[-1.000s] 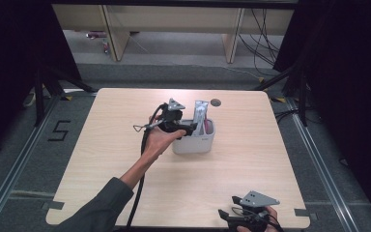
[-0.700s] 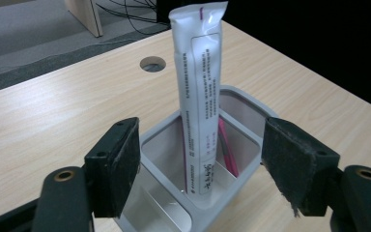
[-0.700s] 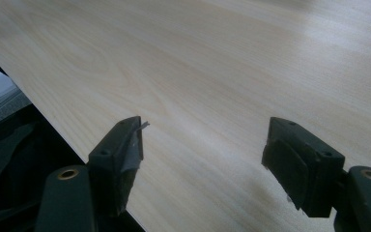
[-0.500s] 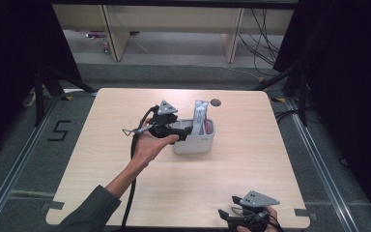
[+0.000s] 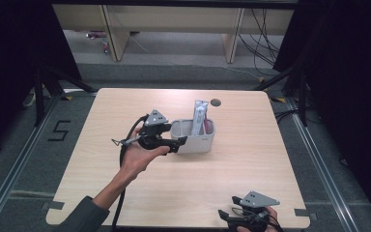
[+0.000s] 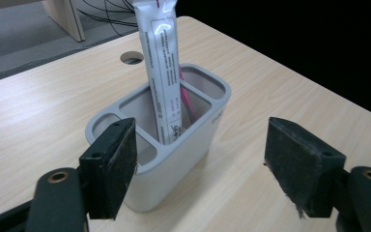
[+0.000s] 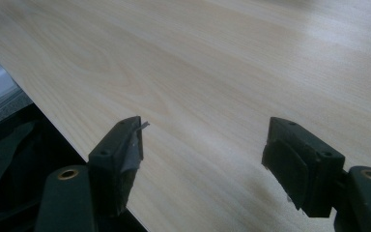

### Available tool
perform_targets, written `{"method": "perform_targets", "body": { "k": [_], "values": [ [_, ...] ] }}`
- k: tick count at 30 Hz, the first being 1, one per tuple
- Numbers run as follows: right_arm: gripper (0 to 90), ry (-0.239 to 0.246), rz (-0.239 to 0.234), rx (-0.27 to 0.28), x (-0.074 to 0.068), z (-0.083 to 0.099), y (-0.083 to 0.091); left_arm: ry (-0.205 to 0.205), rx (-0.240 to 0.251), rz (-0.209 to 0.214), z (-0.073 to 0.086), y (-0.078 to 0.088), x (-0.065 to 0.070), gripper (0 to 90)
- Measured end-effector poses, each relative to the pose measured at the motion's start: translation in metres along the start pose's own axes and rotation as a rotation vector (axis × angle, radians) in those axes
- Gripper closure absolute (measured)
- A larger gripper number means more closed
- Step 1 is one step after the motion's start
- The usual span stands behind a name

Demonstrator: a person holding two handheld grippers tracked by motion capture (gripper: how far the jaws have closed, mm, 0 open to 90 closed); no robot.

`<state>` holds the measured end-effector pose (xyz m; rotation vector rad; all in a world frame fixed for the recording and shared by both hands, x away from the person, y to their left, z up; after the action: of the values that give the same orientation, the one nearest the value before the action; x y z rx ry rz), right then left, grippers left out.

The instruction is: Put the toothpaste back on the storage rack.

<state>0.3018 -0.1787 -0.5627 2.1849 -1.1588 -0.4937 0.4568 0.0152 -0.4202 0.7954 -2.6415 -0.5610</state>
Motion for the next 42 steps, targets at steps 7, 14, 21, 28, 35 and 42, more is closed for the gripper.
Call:
{"method": "perform_targets", "body": {
  "k": [7,14,21,28,35,42],
  "values": [
    [30.4,0.003,-0.008,-0.005,-0.001,0.001,0.000,-0.010,0.019,0.021,0.010,0.018,0.005,21.8],
    [30.4,0.014,-0.016,-0.008,-0.001,0.000,-0.001,-0.016,0.014,0.027,0.028,0.036,0.007,18.1],
    [30.4,0.011,-0.011,0.008,0.000,0.000,-0.001,-0.024,0.015,0.029,0.042,0.047,0.003,17.4],
    [30.4,0.012,-0.004,0.011,0.002,0.000,-0.001,-0.052,0.009,0.019,0.054,0.060,0.007,16.0],
    [30.3,-0.014,-0.014,-0.010,-0.001,0.001,-0.002,-0.052,0.014,0.031,0.070,0.069,0.011,15.9],
    [30.3,-0.038,-0.017,-0.032,-0.005,0.002,-0.002,-0.062,-0.007,0.019,0.088,0.078,0.014,15.9]
  ]
}}
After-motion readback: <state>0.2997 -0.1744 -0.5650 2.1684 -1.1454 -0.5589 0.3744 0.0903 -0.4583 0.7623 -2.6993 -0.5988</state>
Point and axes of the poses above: each handheld gripper's, and its own axes: y roughly backward along the jaws, z roughly out of its underside, x roughly to its right, the point moved 10 cm from there along -y, roughly forward along the jaws, and after that the axes turned 9 degrees about z, right-handed, at the moved point
